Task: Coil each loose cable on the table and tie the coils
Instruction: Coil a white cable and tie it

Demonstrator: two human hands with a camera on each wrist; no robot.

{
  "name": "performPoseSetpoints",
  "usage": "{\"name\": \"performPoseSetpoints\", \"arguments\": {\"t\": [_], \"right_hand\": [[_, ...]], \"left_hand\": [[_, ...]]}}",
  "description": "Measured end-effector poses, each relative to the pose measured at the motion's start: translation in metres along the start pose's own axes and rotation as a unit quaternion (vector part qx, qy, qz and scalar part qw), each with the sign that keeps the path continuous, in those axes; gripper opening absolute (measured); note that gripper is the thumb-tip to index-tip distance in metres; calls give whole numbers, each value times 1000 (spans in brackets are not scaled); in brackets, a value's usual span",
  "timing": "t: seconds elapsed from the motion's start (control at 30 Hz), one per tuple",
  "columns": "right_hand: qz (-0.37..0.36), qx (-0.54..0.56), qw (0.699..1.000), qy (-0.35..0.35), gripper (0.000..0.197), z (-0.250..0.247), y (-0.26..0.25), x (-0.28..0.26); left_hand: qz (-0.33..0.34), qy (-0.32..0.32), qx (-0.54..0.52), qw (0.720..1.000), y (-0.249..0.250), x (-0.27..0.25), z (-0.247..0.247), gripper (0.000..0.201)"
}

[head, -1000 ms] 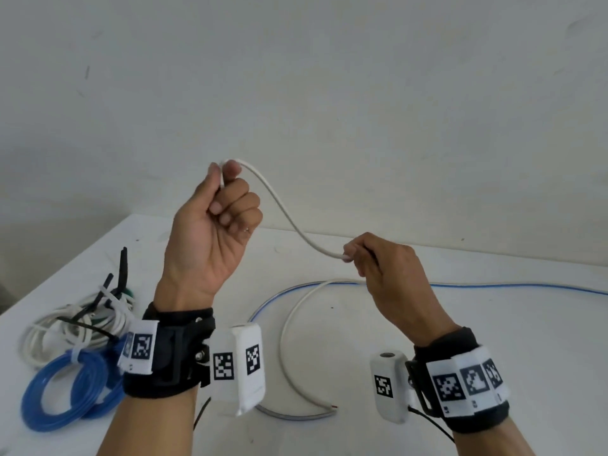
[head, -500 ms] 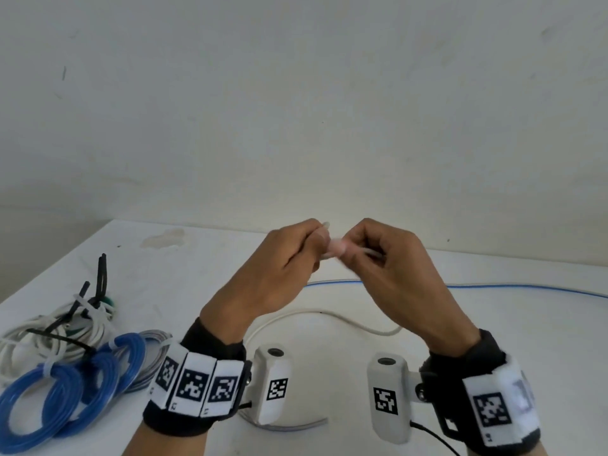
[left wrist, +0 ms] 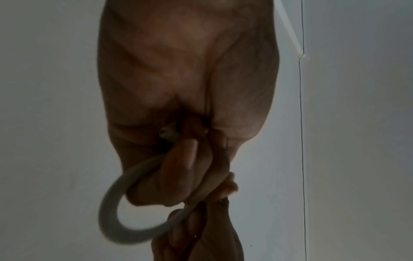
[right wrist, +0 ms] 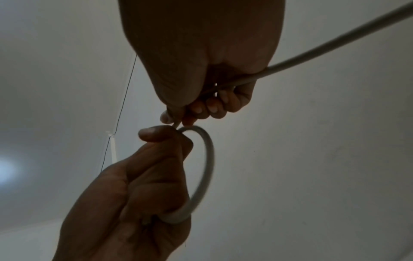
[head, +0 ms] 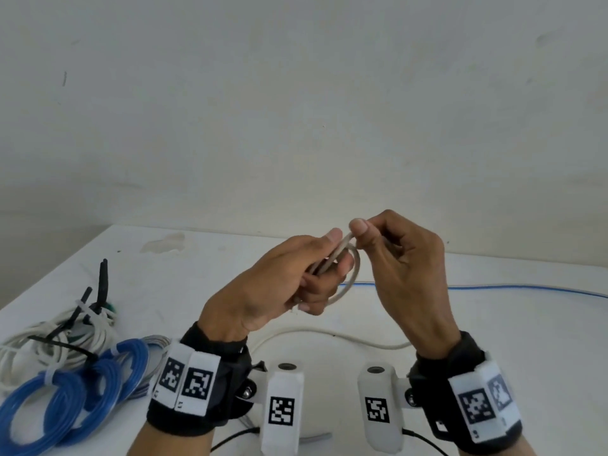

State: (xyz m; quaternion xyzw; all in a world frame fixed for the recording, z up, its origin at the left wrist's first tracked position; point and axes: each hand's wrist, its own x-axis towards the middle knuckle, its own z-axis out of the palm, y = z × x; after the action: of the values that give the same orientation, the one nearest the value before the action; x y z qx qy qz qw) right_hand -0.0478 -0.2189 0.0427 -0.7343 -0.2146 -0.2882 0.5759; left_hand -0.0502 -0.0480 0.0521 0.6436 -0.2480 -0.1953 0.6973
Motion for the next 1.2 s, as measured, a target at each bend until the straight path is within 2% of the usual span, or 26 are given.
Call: {"name": "performPoseSetpoints", "arguments": {"t": [0.13, 0.23, 0.3, 0.4, 0.47, 0.57, 0.63, 0.7, 0.83, 0.87, 0.93, 1.0, 1.07, 1.2], "right_hand": [[9, 2, 1000, 6, 39, 11, 4, -4], [22, -6, 1000, -11, 29, 9, 10, -2], [28, -15, 999, -17, 15, 7, 16, 0], [42, -58, 997, -41, 9, 4, 24, 1], [46, -82, 994, -60, 4, 0, 25, 1], [28, -113, 989, -90, 2, -2, 21, 1], [-3, -144, 981, -133, 8, 1, 16, -2], [-22, -157, 972, -172, 14, 4, 10, -4], [-48, -180, 963, -194, 29, 0, -2, -2], [-55, -186, 961, -196, 31, -1, -4, -3], [-65, -189, 961, -189, 32, -3, -9, -3], [-79, -188, 965, -166, 33, -6, -11, -1], [-88, -173, 972, -136, 33, -11, -10, 2], [-84, -122, 987, -61, 26, -16, -3, 6]], "left_hand": [[-29, 24, -62, 997, -1, 1, -5, 46], [16, 73, -213, 974, 3, 5, -11, 41], [68, 91, -332, 936, 6, 5, -20, 39], [168, 95, -486, 853, 7, -1, -41, 33], [230, 104, -539, 803, 9, -11, -55, 28], [269, 191, -527, 783, 13, -19, -62, 31], [286, 240, -482, 793, 15, -16, -56, 35], [297, 287, -388, 824, 16, -10, -46, 35], [312, 304, -155, 887, 15, 2, -24, 32], [313, 312, -68, 894, 12, 4, -19, 32], [282, 328, 135, 892, 4, 8, -8, 32], [235, 298, 256, 889, -7, 10, 1, 32], [193, 248, 269, 910, -12, 12, 7, 35], [111, 187, 177, 960, -7, 12, 16, 44]]}}
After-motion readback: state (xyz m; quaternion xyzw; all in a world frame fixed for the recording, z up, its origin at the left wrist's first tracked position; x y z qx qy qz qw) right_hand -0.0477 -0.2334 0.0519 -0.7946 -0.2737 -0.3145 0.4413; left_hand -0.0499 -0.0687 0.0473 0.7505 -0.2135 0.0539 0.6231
